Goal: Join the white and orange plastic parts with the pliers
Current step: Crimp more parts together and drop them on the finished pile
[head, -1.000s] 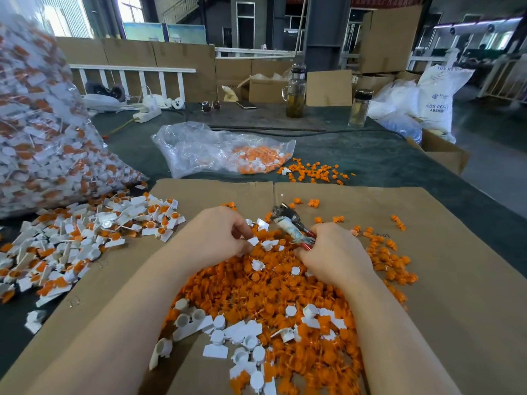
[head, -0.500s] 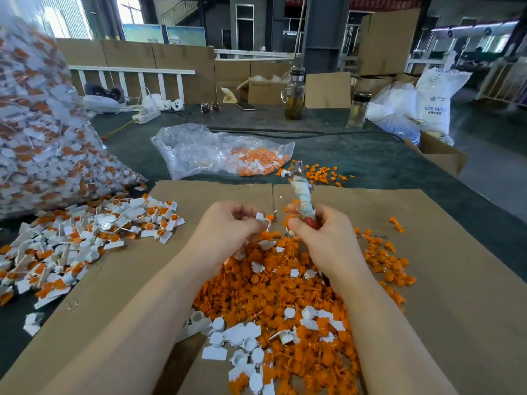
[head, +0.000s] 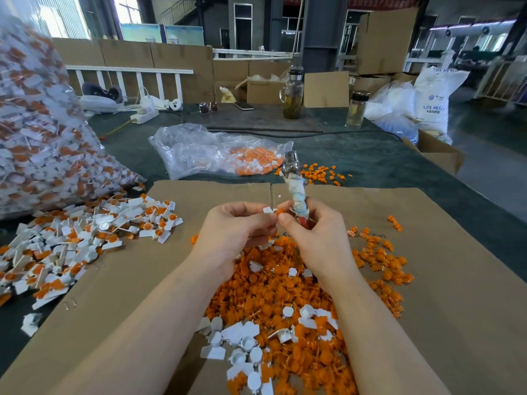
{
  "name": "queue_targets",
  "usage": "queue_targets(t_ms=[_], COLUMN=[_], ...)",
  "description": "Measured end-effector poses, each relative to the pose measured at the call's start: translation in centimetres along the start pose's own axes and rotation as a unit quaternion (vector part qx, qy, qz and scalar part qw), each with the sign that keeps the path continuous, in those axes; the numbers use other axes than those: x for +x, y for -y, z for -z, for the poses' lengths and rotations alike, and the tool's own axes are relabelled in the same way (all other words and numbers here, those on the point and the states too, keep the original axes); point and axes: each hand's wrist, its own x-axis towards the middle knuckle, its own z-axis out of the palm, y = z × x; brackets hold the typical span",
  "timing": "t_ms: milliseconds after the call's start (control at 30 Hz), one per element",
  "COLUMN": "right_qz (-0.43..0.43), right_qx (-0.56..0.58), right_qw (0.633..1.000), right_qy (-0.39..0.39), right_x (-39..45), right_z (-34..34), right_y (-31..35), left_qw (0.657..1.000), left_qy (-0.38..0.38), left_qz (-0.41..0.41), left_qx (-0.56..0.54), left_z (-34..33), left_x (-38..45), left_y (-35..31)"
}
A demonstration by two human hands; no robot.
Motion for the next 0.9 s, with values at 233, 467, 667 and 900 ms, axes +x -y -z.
queue_targets(t_ms=[233, 467, 667, 900], right_qz=[0.007, 0.023, 0.042, 0.045], right_qx=[-0.028, -0.005, -0.063, -0.115], right_qw=[0.999, 0.998, 0.996, 0.989], right_qy=[-0.016, -0.055, -0.048, -0.085], right_x=[0.1, 0.0, 0.0, -0.1], right_z=[0.2, 0.1, -0.2, -0.4], right_y=[-0.4, -0.3, -0.4, -0.5], left_qw=[0.999, 0.997, 0.998, 0.997], left_qy=[-0.027, -0.025, -0.016, -0.036], left_qz=[0.019, 0.022, 0.007, -0.057], left_qx=[-0.043, -0.064, -0.062, -0.035], left_z=[-0.7, -0.9, -0.9, -1.3], left_x=[-0.2, -0.4, -0.4, -0.8], left_y=[0.3, 0.4, 0.5, 0.4])
